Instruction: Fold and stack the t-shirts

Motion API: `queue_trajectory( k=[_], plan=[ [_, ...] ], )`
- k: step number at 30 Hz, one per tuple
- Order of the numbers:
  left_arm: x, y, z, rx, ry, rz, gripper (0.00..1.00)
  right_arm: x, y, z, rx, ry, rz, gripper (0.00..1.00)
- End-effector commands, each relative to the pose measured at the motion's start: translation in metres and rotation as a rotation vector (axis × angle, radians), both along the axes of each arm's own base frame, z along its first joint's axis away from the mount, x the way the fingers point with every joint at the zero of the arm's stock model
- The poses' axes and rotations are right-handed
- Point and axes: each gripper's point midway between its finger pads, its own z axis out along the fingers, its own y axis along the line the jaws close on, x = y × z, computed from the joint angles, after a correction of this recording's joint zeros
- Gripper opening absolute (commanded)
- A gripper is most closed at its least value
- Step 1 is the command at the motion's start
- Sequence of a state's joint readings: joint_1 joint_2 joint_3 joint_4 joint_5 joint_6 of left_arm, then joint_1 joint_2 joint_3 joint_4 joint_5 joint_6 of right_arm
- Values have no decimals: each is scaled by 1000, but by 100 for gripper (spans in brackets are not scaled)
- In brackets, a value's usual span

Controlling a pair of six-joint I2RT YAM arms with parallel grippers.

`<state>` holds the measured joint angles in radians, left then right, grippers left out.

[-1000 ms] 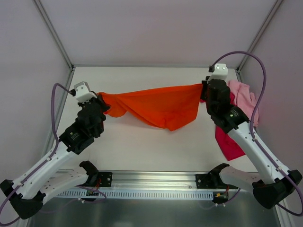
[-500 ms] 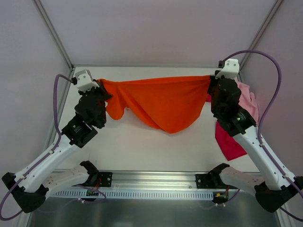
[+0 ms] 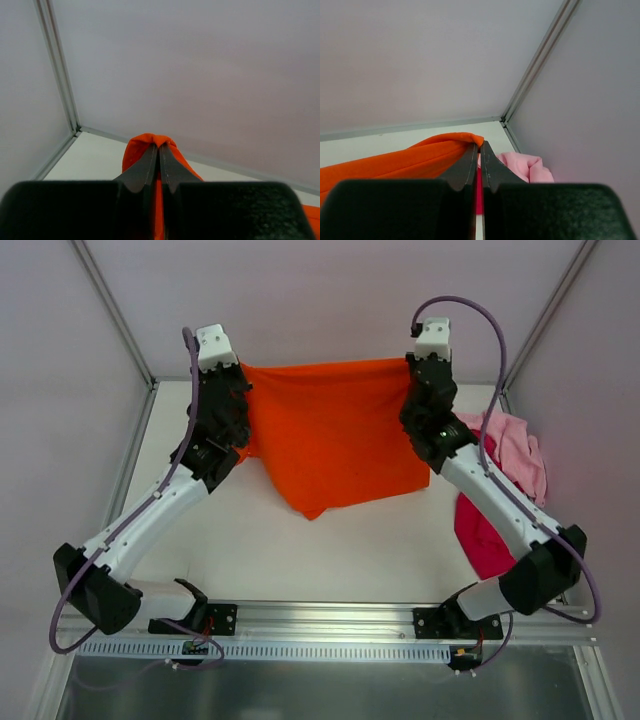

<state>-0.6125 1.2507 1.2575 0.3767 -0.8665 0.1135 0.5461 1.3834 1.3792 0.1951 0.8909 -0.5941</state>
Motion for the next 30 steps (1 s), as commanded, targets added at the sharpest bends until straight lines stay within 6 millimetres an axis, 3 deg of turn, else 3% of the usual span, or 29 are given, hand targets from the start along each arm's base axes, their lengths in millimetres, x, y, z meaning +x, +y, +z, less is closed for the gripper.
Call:
queue_trajectory(
  k=[1, 2, 4, 7, 8, 9, 10, 14, 16, 21, 26, 28, 30],
  plan=[
    [20, 11, 36, -63, -84, -1, 0, 26, -1, 36, 16, -123, -84, 1],
    [29, 21, 35, -63, -78, 20, 0, 32, 2, 35, 0, -124, -87, 1],
    [45, 20, 29, -57, -63, 6, 0, 52, 12, 30, -15, -138, -95, 1],
    [63, 27, 22, -65, -56, 7, 0, 67, 11, 39, -66, -166, -144, 1],
    [67, 31, 31, -99, -76, 7, 0, 72, 7, 42, -102, -193, -186, 1],
    [77, 31, 20, -94, -32, 8, 0, 74, 3, 44, -121, -198, -206, 1],
    [81, 33, 20, -117, -33, 8, 0, 73, -4, 52, -119, -214, -241, 1],
    [89, 42, 16, -152, -42, 15, 0, 56, -55, 51, -9, -281, -398, 1],
    [77, 46, 35, -167, -109, 6, 0, 38, -67, 60, -1, -330, -416, 1],
    [49, 55, 49, -227, -180, -4, 0, -7, -92, 79, 100, -463, -509, 1],
    [13, 71, 43, -282, -210, 14, 0, -35, -72, 89, 83, -505, -473, 1],
    [0, 79, 42, -297, -225, 34, 0, -49, -73, 93, 117, -520, -455, 1],
    [-20, 85, 53, -334, -266, 26, 0, -56, -72, 82, 138, -516, -430, 1]
  ],
)
